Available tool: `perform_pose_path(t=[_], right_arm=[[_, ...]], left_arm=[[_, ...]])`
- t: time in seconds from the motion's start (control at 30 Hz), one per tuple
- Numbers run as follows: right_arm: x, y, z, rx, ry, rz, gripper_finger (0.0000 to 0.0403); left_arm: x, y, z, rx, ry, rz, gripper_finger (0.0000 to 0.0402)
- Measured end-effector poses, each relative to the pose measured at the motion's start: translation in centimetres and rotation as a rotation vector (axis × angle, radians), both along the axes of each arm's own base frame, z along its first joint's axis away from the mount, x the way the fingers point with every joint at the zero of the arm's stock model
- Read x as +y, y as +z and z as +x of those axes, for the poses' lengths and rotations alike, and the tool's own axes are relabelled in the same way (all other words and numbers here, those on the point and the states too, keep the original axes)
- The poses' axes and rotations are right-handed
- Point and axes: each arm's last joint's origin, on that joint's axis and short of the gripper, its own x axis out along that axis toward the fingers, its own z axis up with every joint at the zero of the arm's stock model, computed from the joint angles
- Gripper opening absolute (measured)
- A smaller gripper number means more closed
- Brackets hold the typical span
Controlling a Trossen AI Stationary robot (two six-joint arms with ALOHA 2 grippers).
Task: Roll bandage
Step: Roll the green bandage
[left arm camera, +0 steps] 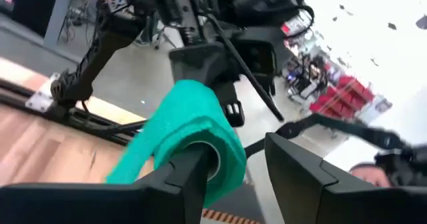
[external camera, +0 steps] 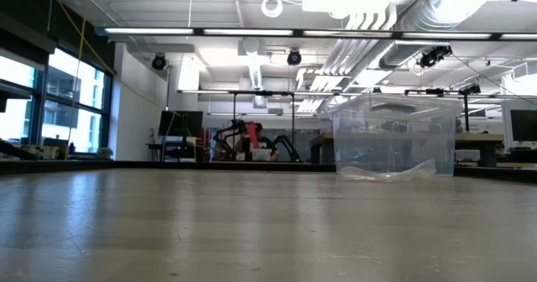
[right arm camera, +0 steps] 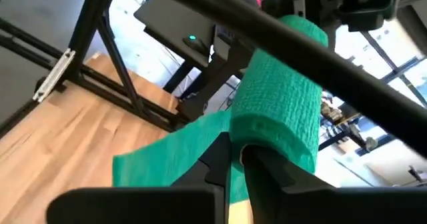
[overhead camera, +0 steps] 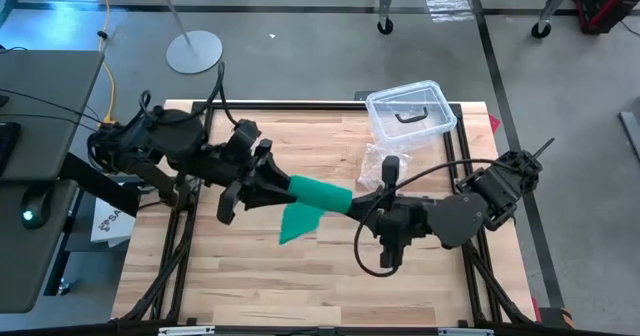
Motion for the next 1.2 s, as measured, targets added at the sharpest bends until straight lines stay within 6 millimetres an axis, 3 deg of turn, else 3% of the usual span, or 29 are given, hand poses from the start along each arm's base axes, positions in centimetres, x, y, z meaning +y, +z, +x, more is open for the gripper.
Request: perform_pose_path(t=[0.13,0.3,0.47,0.63,0.8,0.93,1.13,1.2], right_arm=[[0.1,-0.1,0.0,-0.014,-0.022,0.113,0.0022],[0.1,0.0,0.0,-0.058,-0.099,0.422,0.0042],[0.2,0.0,0.0,-0.078,-0.131,0.671,0.0110],[0.3,0.5,0.1,-0.119,-0.124,0.812,0.0182],[-0.2,1.3,0.5,-0.212,-0.153,0.958,0.0202],[-0.8,1.6,0.8,-0.246,-0.164,0.991,0.0174],[-1.0,1.9,0.9,-0.260,-0.129,0.913,0.0039],[-0.9,1.9,0.9,-0.249,-0.109,0.849,0.0015]], left_arm=[[0.3,-0.3,0.4,0.014,-0.011,0.006,0.0108],[0.3,-0.7,0.6,0.016,-0.033,0.160,0.0017],[-0.2,-0.9,0.4,-0.033,-0.072,0.412,0.0017],[-0.8,-1.0,0.1,-0.070,-0.068,0.620,0.0007],[-1.6,-0.8,-0.2,-0.139,-0.092,0.791,0.0008],[-2.2,-0.5,-0.5,-0.187,-0.093,0.860,0.0008],[-2.5,-0.4,-0.6,-0.177,-0.111,0.714,0.0026],[-2.4,-0.5,-0.5,-0.152,-0.125,0.623,0.0047]])
